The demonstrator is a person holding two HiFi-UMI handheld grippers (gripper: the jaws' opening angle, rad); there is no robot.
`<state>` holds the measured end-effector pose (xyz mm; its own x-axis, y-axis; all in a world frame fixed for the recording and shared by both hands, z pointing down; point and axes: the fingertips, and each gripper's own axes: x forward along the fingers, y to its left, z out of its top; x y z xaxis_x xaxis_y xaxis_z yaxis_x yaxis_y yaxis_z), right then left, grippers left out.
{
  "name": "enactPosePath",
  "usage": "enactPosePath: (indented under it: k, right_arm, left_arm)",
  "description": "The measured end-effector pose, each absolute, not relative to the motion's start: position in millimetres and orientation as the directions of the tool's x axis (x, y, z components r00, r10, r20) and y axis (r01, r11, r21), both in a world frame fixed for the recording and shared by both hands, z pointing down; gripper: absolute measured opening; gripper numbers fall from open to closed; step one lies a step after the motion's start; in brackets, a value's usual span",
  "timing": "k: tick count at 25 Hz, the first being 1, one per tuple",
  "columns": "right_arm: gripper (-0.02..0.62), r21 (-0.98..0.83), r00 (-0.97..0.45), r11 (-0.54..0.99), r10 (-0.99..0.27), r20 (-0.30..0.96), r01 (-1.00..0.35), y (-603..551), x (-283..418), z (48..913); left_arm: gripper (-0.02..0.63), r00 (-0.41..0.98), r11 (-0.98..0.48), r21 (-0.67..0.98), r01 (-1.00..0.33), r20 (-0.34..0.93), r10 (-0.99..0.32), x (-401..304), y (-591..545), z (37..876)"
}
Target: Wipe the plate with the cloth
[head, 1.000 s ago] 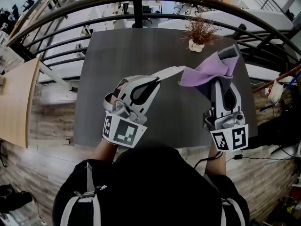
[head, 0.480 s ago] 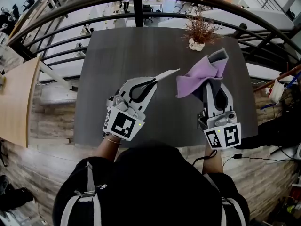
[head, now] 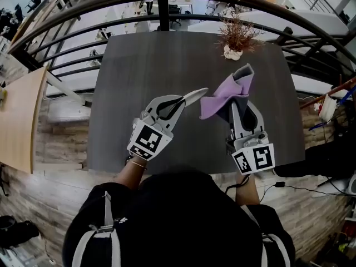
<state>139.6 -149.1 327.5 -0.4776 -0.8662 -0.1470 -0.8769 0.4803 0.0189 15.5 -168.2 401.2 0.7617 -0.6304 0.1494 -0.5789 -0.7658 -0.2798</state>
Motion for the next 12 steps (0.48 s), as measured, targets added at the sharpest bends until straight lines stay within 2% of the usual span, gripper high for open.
enactPosePath:
  k: [12]
  right_arm:
    - [0.063,0.006,-0.481,0.482,-0.871,-0.098,-0.876,-151,132,352]
  left_arm:
    - [0.017,0.767,-0.796,-0.160,-0.584,0.211,-0.606,20,-168,448]
